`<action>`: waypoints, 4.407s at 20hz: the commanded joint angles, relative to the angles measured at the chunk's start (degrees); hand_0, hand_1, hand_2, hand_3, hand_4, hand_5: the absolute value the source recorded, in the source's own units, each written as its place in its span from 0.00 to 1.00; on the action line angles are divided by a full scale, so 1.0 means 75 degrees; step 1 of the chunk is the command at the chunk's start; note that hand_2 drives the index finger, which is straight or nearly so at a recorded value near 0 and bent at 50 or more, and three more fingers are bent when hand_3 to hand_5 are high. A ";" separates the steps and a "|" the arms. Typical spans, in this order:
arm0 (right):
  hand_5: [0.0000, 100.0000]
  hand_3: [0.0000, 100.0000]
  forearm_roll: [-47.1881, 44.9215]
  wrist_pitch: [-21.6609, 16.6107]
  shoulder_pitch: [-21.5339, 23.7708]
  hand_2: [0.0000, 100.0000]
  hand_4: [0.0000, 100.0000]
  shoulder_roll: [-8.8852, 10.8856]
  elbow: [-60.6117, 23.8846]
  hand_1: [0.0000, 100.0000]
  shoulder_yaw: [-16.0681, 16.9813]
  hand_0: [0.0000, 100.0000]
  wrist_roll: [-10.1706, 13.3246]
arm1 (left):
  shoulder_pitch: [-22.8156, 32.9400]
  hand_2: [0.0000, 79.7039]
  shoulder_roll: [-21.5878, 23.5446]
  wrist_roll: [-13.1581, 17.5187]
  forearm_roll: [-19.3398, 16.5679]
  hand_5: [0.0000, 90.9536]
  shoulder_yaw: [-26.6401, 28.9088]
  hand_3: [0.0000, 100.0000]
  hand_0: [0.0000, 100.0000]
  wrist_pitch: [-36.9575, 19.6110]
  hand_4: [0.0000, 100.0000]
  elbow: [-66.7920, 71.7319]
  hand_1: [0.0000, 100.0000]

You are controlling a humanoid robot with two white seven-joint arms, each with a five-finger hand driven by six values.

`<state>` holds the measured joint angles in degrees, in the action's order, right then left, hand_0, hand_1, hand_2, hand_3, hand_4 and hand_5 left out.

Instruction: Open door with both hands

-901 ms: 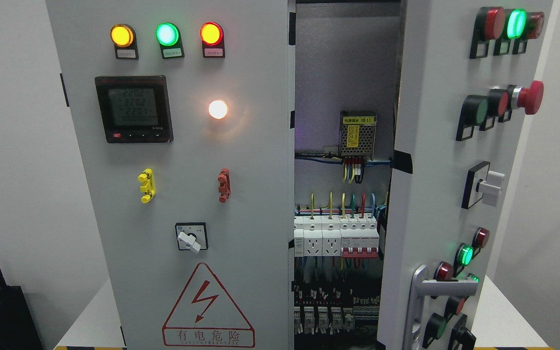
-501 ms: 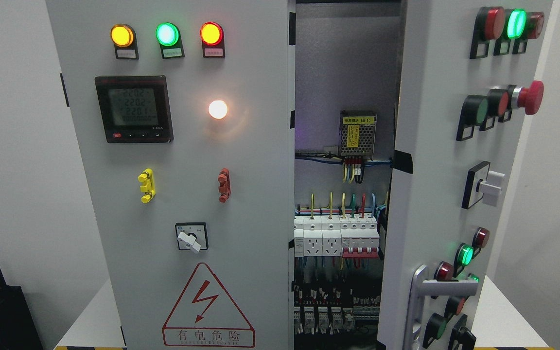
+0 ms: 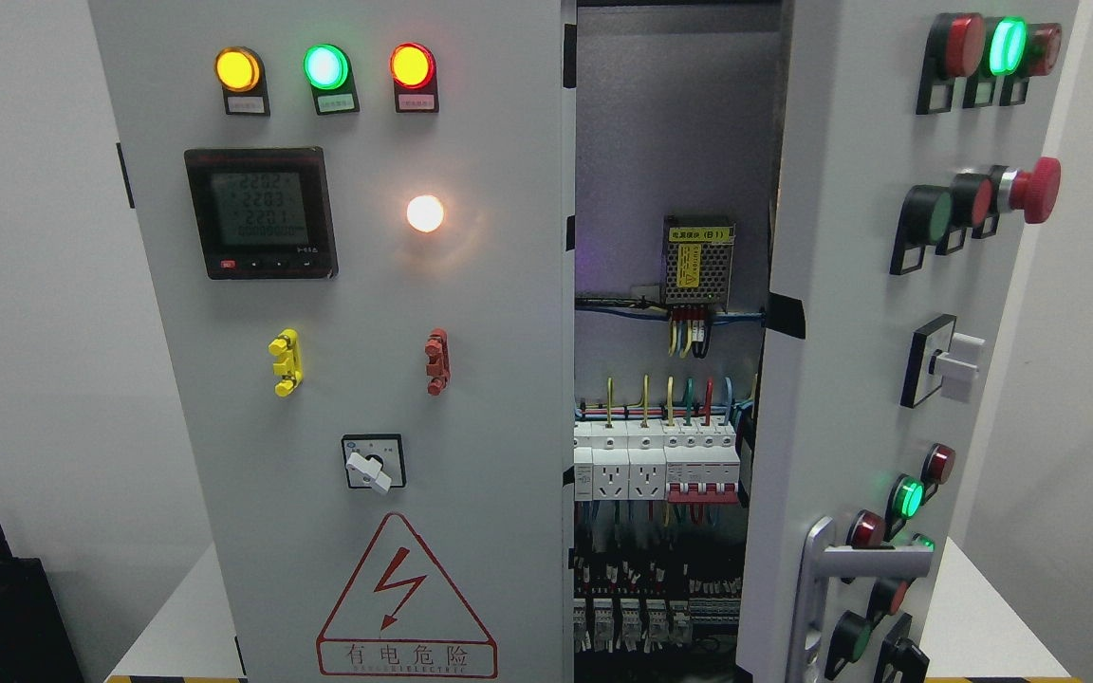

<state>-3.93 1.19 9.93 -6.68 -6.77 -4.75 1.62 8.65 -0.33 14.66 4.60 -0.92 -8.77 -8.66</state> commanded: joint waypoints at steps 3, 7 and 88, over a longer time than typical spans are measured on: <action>0.00 0.00 0.0009 0.0005 0.0000 0.00 0.00 0.0000 0.0000 0.00 0.0000 0.00 0.0006 | 0.1259 0.00 -0.0062 0.0038 -0.0039 0.00 -0.0205 0.00 0.00 0.0956 0.03 -0.3949 0.00; 0.00 0.00 -0.0003 0.0005 0.0000 0.00 0.00 0.0000 0.0000 0.00 0.0000 0.00 0.0006 | 0.2044 0.00 0.0371 0.0049 -0.0155 0.00 -0.0205 0.00 0.00 0.1204 0.03 -0.6281 0.00; 0.00 0.00 -0.0003 0.0005 0.0000 0.00 0.00 0.0000 0.0000 0.00 0.0000 0.00 0.0006 | 0.1214 0.00 1.0978 0.3495 1.1317 0.00 0.1470 0.00 0.00 -0.0402 0.03 -1.4032 0.00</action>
<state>-3.95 1.18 9.93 -6.67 -6.77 -4.74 1.68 18.54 79.08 40.83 89.16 9.98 -12.39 -111.10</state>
